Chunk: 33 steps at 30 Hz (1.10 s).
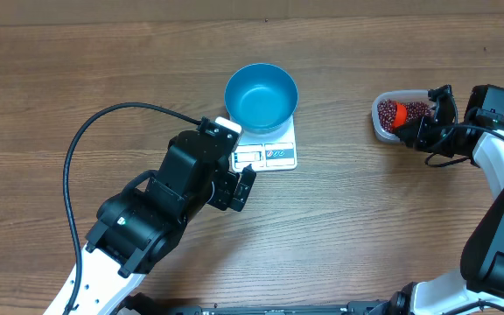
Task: Scoop item into bowl and weigh 150g on scale
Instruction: 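Lower the red scoop into the beans and scoop with the right gripper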
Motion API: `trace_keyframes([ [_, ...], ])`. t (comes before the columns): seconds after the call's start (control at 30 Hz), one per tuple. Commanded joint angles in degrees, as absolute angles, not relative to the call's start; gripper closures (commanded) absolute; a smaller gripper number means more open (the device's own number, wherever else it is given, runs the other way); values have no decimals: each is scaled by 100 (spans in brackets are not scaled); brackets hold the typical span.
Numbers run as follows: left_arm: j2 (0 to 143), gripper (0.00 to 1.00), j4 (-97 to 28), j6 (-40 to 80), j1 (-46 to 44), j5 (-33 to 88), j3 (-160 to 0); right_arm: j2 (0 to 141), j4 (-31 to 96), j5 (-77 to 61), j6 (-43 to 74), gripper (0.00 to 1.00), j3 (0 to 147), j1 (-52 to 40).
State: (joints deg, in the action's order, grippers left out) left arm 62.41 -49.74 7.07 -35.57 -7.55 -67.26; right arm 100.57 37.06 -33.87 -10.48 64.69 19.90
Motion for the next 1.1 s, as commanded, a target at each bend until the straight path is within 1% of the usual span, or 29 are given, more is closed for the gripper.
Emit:
trace_keyframes([
  [0.0, 6263, 1, -4969, 620, -3527, -805, -6766, 10193, 3695, -3618, -1033, 96, 6396, 1968],
  [0.67, 6267, 0, -4969, 620, -3527, -805, -6766, 10193, 3527, -3616, -1033, 96, 6396, 1977],
  [0.83, 6270, 0, -4969, 620, -3527, -805, -6766, 10193, 3516, -3647, -1033, 96, 6396, 2078],
  [1.07, 6274, 1, -4969, 620, -3527, -805, -6766, 10195, 3518, -4027, -1033, 96, 6396, 2377],
])
